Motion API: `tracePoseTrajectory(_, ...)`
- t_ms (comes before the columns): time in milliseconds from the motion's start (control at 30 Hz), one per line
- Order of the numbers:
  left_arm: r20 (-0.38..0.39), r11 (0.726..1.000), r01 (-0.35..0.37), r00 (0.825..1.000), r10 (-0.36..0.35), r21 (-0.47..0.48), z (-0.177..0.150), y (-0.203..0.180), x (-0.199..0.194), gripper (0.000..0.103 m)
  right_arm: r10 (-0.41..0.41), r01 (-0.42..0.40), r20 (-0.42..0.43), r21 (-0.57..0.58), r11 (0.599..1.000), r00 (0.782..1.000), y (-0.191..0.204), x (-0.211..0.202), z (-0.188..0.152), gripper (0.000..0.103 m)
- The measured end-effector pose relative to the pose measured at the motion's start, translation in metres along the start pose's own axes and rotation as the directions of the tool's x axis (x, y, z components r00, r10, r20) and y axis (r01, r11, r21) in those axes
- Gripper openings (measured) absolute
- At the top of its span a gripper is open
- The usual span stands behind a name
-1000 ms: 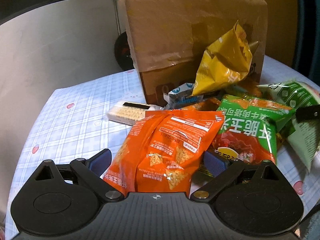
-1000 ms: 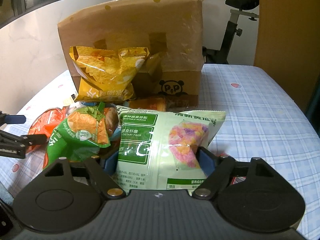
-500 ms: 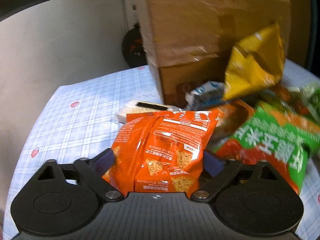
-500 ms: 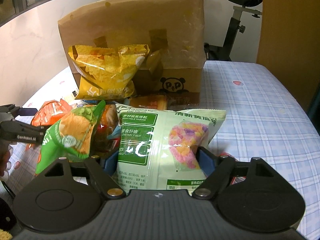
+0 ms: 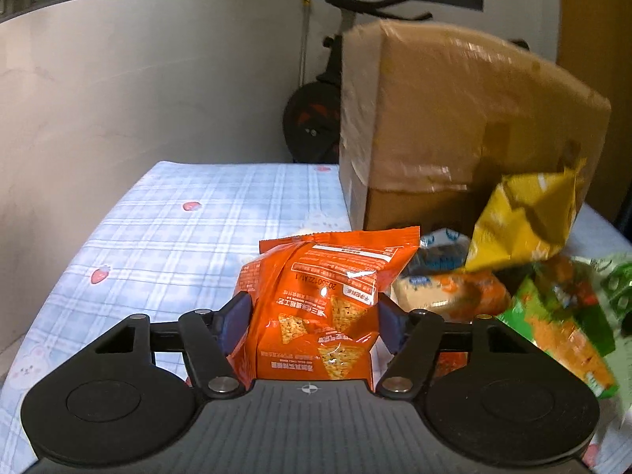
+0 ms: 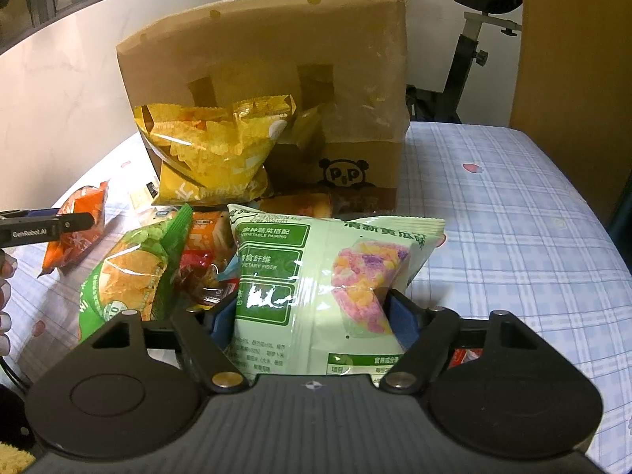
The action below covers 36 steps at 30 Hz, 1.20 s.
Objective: Organize snacks
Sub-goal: 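Lift both held bags and carry them over the lined box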
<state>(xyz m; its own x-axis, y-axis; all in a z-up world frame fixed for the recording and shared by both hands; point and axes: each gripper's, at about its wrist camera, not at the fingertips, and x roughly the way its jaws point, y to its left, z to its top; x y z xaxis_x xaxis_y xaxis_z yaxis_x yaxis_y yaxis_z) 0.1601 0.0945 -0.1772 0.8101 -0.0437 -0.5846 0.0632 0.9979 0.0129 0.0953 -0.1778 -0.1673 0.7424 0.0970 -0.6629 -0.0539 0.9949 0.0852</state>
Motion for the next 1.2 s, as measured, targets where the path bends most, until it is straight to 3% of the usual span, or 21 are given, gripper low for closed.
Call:
tracePoseTrajectory(200, 0.017, 0.998, -0.005, 1.0, 0.006, -0.062, 0.0, 0.001, -0.014, 0.068, 0.003, -0.003, 0.012, 0.003, 1.0, 1.0, -0.002, -0.005, 0.002, 0.077)
tracePoseTrajectory(600, 0.062, 0.998, 0.013, 0.998, -0.009, -0.069, -0.007, -0.011, -0.046, 0.068, -0.002, 0.0, 0.071, 0.023, 1.0, 0.997, -0.012, -0.027, 0.008, 0.077)
tracePoseTrajectory(967, 0.113, 0.997, 0.05, 0.993, -0.043, -0.064, 0.008, -0.021, -0.057, 0.068, -0.008, 0.002, 0.14, 0.044, 0.999, 0.99, -0.02, -0.043, 0.025, 0.077)
tracePoseTrajectory(1200, 0.184, 0.995, 0.084, 0.98, -0.073, -0.054, 0.036, -0.027, -0.068, 0.068, 0.011, -0.021, 0.224, 0.042, 0.999, 0.974, -0.018, -0.065, 0.051, 0.077)
